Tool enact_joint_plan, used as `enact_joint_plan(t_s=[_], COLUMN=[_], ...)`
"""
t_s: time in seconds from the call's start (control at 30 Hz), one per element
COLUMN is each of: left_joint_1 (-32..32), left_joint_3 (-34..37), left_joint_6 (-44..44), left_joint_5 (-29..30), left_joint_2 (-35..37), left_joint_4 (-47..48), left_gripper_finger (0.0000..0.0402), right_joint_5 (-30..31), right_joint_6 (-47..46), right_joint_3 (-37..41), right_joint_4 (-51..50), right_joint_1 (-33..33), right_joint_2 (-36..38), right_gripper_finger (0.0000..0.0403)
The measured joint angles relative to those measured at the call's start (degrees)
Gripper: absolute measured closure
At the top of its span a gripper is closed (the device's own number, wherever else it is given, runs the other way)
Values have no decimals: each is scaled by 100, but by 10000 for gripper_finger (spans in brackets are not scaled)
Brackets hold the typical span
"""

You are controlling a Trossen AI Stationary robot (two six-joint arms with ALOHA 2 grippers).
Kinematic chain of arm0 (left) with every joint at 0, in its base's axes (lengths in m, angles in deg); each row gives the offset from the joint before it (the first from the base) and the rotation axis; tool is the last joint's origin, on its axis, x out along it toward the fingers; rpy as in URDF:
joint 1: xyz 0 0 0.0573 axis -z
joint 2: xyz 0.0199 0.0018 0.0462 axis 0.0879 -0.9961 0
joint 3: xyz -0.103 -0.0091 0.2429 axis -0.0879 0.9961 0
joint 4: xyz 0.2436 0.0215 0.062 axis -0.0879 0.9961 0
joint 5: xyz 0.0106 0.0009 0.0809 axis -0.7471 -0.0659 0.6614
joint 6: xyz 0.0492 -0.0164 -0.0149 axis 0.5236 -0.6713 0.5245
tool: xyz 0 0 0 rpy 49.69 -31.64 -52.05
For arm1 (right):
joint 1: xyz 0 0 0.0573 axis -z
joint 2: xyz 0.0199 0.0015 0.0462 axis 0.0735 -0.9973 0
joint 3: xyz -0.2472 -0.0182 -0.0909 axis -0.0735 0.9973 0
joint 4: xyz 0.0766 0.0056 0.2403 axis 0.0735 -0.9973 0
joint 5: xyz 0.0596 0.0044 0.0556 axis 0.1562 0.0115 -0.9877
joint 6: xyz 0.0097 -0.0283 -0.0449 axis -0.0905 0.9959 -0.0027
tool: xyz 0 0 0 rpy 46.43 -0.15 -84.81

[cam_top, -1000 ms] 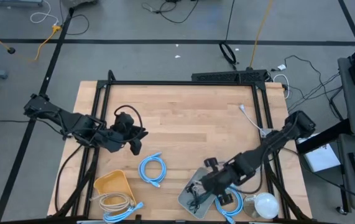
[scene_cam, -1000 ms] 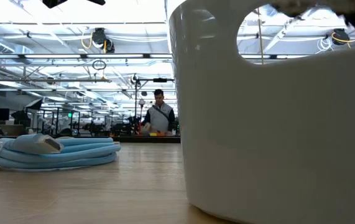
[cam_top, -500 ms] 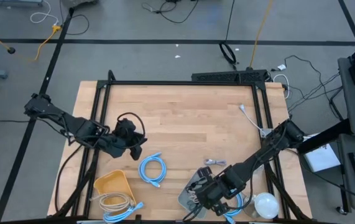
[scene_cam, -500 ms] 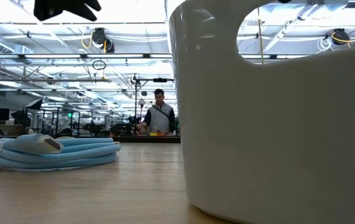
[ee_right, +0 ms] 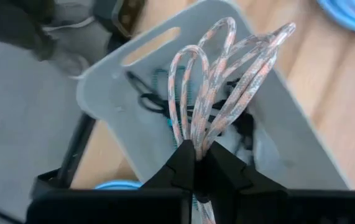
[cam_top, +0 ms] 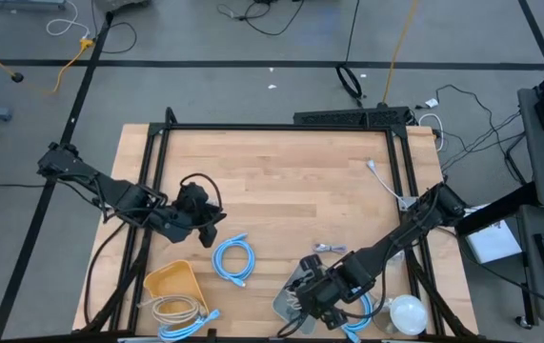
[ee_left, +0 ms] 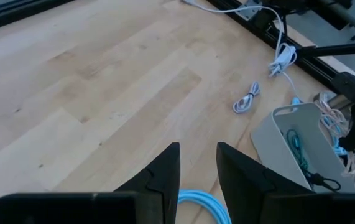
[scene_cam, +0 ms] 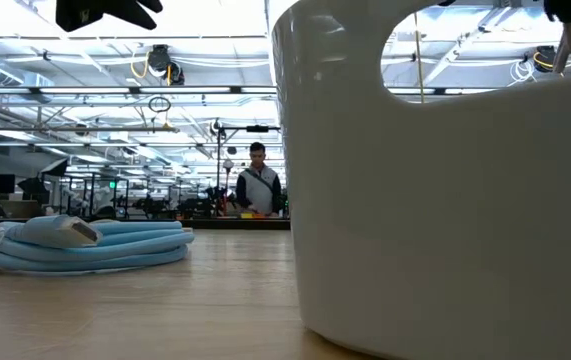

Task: Sort cables
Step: Put the brown charger cable into the gray bin, then put the left blue HDMI cable into the yellow bin

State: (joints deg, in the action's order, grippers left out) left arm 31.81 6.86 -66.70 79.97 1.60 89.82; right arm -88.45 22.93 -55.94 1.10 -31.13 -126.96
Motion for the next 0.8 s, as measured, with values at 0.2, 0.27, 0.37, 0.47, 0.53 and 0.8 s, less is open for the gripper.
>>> enact_joint_plan(t_s=[0.2, 0.27, 0.37, 0.47, 0.53, 0.8], left_joint_1=[-2, -4, -4, -4, -4, -79], left_joint_3=[0, 0, 0, 0, 0, -2], left_joint_6=[6, 47, 87, 86, 86, 221], left_joint_5=[2, 2, 4, 2, 2, -268], left_joint_2=[0, 0, 0, 0, 0, 0], left_joint_4=[0, 2, 2, 7, 7, 4], left_gripper_finger=[293, 293, 293, 293, 293, 293], right_joint_5=[-80, -65, -64, -64, -62, 945], right_joint_6=[60, 25, 20, 10, -73, -286], right_joint_3=[0, 0, 0, 0, 0, 0], right_joint_4=[72, 74, 76, 76, 76, -737], right_joint_1=[-1, 2, 2, 2, 14, 386], right_joint_2=[0, 0, 0, 0, 0, 238], right_gripper_finger=[344, 327, 306, 293, 286, 281])
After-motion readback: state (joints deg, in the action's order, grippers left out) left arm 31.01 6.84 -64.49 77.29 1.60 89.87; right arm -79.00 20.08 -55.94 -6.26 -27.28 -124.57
